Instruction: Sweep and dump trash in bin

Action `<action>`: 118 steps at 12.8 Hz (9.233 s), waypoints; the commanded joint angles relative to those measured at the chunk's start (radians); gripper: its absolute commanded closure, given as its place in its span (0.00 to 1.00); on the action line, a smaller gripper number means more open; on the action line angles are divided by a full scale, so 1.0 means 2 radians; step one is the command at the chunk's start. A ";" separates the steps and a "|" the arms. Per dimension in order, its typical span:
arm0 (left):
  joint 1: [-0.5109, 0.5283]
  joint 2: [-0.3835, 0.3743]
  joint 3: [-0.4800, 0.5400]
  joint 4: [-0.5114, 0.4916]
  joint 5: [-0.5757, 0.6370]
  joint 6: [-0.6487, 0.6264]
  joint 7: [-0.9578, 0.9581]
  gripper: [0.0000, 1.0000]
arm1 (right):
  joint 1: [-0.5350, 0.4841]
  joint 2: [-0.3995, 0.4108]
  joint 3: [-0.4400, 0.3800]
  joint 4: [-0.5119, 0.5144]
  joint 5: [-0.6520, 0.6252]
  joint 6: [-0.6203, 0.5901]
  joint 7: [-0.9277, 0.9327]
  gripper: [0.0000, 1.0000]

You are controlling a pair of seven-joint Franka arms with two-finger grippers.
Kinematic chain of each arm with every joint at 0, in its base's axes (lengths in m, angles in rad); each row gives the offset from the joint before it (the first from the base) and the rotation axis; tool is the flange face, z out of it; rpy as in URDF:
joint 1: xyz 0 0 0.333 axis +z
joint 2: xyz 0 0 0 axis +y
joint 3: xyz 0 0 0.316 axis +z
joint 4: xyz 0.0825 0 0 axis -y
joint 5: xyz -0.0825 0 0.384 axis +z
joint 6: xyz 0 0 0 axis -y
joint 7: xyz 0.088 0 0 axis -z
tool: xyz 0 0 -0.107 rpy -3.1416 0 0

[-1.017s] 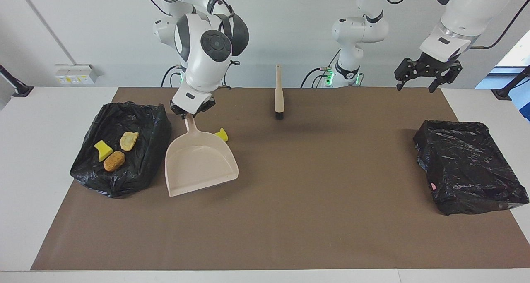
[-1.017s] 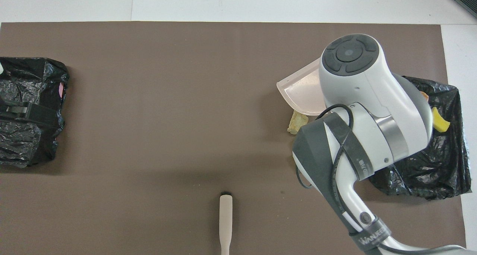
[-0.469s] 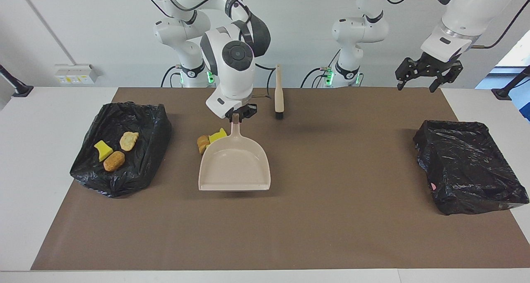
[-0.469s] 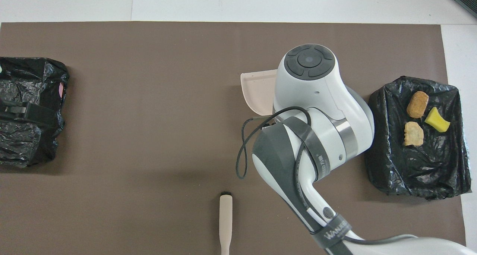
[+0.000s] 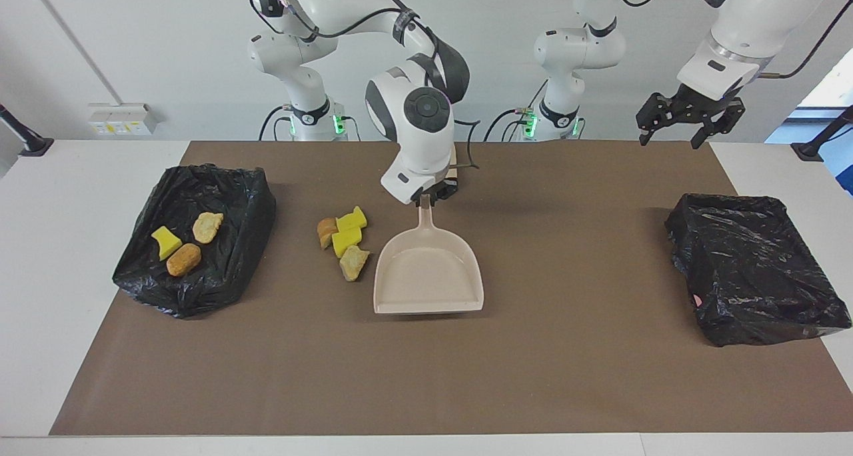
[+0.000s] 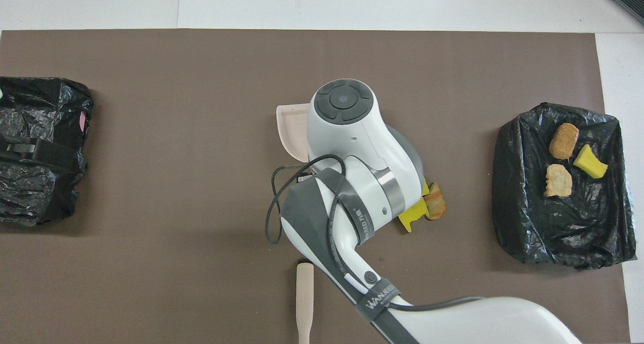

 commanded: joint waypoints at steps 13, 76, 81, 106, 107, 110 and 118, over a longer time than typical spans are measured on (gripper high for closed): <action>-0.007 -0.007 0.003 -0.002 0.007 -0.005 -0.002 0.00 | 0.025 0.058 0.001 0.037 0.048 0.048 0.027 1.00; -0.028 0.171 -0.260 -0.137 0.099 0.251 -0.100 1.00 | 0.198 -0.310 -0.007 -0.488 0.145 0.240 0.245 1.00; -0.021 0.167 -0.259 -0.139 0.117 0.226 0.077 1.00 | 0.118 -0.352 -0.007 -0.463 0.104 0.137 0.208 1.00; -0.024 0.166 -0.319 -0.179 0.204 0.211 0.224 1.00 | -0.095 -0.274 -0.001 -0.478 -0.136 0.092 -0.031 1.00; -0.023 0.166 -0.319 -0.179 0.204 0.212 0.224 1.00 | -0.094 -0.272 -0.001 -0.478 -0.119 0.096 -0.042 1.00; -0.023 0.159 -0.319 -0.189 0.204 0.194 0.222 1.00 | -0.071 -0.266 0.000 -0.475 -0.077 0.107 -0.044 1.00; -0.022 0.156 -0.319 -0.190 0.210 0.192 0.221 1.00 | -0.035 -0.255 0.000 -0.465 0.131 0.175 -0.079 1.00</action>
